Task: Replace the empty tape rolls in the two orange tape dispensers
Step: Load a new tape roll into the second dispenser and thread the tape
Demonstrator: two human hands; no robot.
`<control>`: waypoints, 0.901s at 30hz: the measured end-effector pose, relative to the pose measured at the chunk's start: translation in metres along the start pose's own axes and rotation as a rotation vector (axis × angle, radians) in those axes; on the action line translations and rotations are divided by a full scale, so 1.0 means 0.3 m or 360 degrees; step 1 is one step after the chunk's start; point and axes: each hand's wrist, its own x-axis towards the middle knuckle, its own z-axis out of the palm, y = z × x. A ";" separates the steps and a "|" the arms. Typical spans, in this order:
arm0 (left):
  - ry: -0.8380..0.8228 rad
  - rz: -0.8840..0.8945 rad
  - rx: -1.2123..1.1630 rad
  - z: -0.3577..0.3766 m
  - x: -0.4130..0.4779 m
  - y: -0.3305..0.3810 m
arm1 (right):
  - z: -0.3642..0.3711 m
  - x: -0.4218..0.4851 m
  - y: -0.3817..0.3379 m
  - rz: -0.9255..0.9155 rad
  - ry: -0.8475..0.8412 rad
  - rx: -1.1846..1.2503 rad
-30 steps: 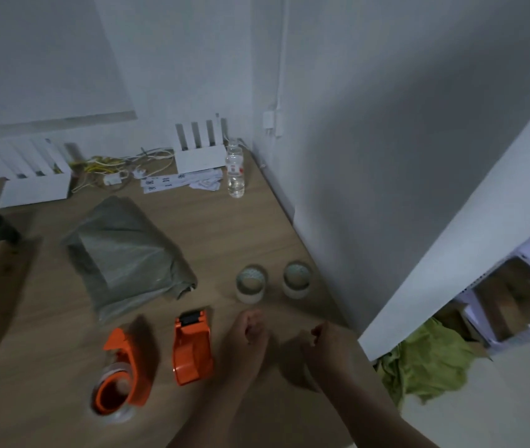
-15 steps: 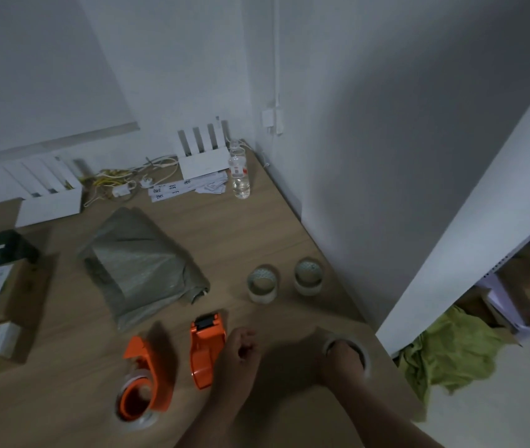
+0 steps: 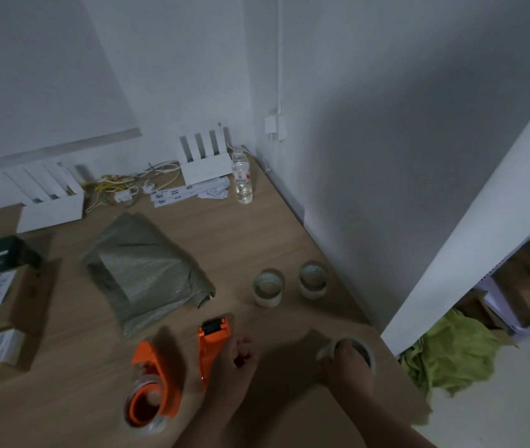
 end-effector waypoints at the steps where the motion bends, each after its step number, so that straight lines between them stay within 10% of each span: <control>1: -0.0010 0.0010 -0.0001 -0.011 0.001 0.003 | 0.004 -0.004 -0.004 -0.0036 0.0043 0.0016; 10: 0.0076 -0.0042 -0.0016 -0.143 0.011 -0.019 | 0.039 -0.029 -0.108 -0.0325 0.0291 0.0504; 27: 0.0243 -0.0460 0.0124 -0.288 0.038 -0.180 | 0.098 -0.093 -0.397 -0.0491 -0.0250 0.1333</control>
